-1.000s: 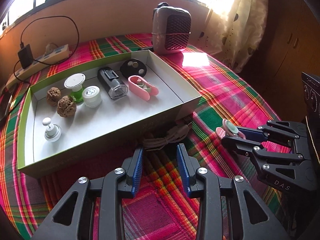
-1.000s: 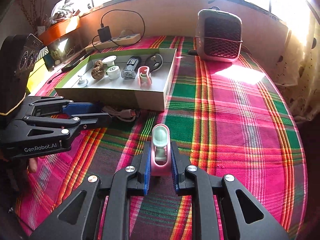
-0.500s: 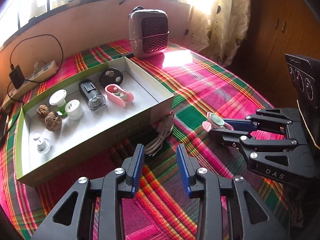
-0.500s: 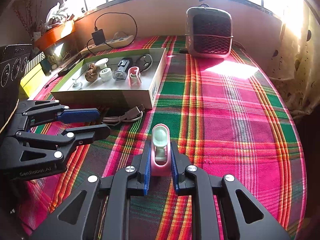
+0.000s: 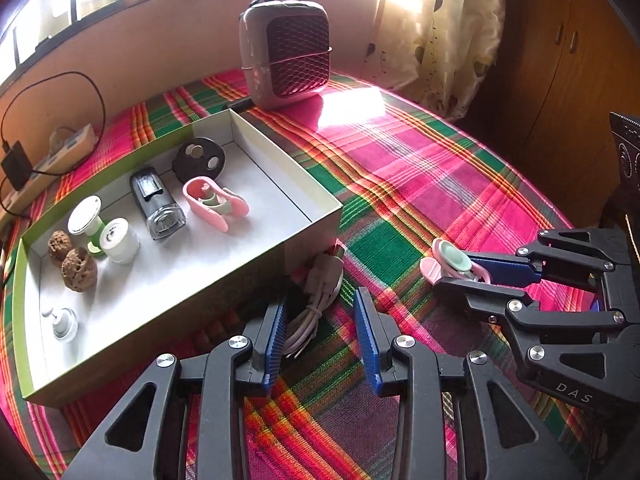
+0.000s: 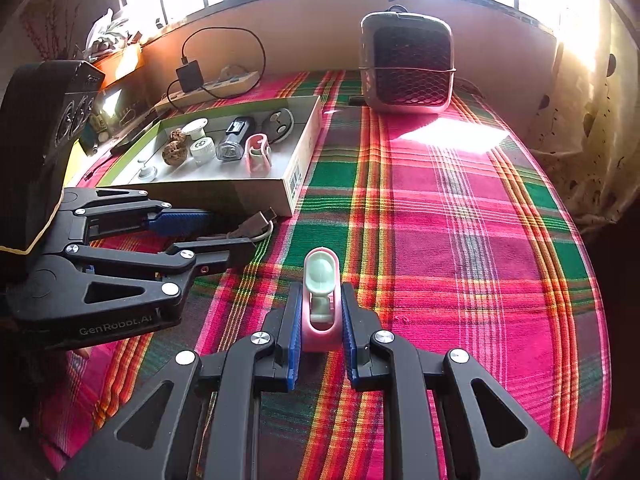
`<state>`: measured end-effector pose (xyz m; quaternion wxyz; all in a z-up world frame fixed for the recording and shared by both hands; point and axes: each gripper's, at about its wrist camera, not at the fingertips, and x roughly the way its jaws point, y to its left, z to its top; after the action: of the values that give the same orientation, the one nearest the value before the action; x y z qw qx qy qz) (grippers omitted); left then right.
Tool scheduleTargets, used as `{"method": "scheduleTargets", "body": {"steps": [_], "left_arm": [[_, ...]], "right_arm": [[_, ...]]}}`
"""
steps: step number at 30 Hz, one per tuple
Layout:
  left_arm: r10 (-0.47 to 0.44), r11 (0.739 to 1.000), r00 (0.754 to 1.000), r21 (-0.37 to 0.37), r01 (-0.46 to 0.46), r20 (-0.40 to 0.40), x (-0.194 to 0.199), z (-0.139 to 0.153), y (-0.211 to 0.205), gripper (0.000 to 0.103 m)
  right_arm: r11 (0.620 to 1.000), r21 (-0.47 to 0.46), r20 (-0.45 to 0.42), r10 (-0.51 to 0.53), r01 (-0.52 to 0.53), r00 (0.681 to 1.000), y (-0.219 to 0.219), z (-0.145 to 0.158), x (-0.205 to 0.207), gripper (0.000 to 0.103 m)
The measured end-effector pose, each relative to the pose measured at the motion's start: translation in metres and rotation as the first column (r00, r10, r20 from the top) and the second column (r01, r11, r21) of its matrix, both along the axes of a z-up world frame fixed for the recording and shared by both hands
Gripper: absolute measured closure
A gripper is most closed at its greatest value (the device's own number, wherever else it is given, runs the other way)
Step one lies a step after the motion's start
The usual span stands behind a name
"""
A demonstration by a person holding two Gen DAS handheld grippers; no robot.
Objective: Organize objects
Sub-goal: 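Close the left gripper on the white USB cable while the right holds the pink-teal clip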
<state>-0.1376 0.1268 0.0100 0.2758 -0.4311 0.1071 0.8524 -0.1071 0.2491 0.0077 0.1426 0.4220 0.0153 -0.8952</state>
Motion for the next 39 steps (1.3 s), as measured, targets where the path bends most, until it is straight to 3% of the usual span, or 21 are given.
{"method": "scheduleTargets", "body": {"steps": [14,24,39], "left_arm": [[0.009,1.000,1.000,0.010,-0.009,-0.005,-0.0035,-0.0008,0.0090,0.072],[0.029,1.000,0.999,-0.011,-0.030,-0.024,-0.0037,-0.0014,0.0074,0.084],[0.031,0.999,0.999,-0.016,-0.031,-0.039,-0.0019,-0.0016,0.0067,0.086]], "right_arm": [[1.000,-0.002,0.016,-0.002,0.002,1.000,0.0004,-0.0027,-0.0027,0.084],[1.000,0.002,0.016,-0.002,0.002,1.000,-0.0006,-0.0036,-0.0040,0.085],[1.000,0.006,0.016,-0.002,0.002,1.000,-0.0010,-0.0043,-0.0033,0.085]]}}
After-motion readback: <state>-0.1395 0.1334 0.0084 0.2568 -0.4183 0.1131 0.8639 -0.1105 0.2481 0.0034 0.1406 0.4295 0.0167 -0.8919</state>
